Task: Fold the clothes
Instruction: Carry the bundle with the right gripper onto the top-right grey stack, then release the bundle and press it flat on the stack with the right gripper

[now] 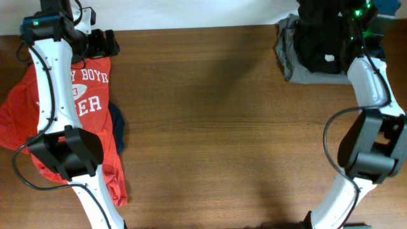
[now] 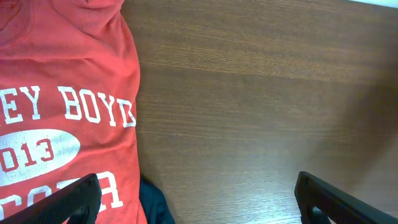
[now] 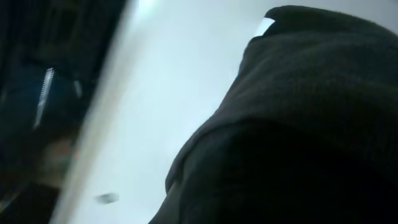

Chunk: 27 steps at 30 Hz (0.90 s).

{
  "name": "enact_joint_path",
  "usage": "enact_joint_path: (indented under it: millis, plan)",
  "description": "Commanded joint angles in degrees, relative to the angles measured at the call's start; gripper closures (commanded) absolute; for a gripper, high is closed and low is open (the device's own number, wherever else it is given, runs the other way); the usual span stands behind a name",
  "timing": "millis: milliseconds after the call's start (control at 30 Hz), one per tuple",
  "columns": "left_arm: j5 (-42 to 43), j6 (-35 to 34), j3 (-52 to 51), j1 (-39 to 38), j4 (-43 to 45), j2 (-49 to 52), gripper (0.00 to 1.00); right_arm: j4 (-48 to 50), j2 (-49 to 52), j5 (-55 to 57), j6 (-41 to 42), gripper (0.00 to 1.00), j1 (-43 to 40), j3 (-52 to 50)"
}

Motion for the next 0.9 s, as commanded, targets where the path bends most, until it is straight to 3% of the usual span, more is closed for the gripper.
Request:
enact_joint_path:
  millis: [0, 233, 467, 500, 633, 733, 867]
  plan:
    - [-0.35, 0.90, -0.17, -0.28, 0.04, 0.42, 0.01, 2.10, 4.81, 1.57, 1.92, 0.96, -2.14, 1.31]
    - [-0.35, 0.90, -0.17, -0.28, 0.09, 0.42, 0.01, 5.09, 11.45, 1.36, 2.36, 0.96, -3.15, 1.31]
    - [-0.35, 0.87, -0.17, -0.28, 1.25, 0.50, 0.01, -2.16, 14.80, -0.83, 1.18, 0.94, -3.19, 1.31]
    - [-0.35, 0.87, -0.17, -0.28, 1.31, 0.57, 0.01, -4.07, 14.80, -0.79, 0.46, 0.86, -3.19, 1.31]
    - [-0.33, 0.87, -0.17, -0.28, 1.49, 1.03, 0.01, -10.64, 14.75, -0.83, -3.28, 0.16, -4.04, 1.31]
    - [-0.33, 0.87, -0.17, -0.28, 1.46, 1.81, 0.01, -16.35, 14.53, -1.53, -3.69, 0.04, -6.01, 1.31]
    - [-0.28, 0.87, -0.17, -0.28, 1.22, 3.26, 0.01, -17.70, 13.11, -10.60, -12.04, 0.03, -9.60, 1.31]
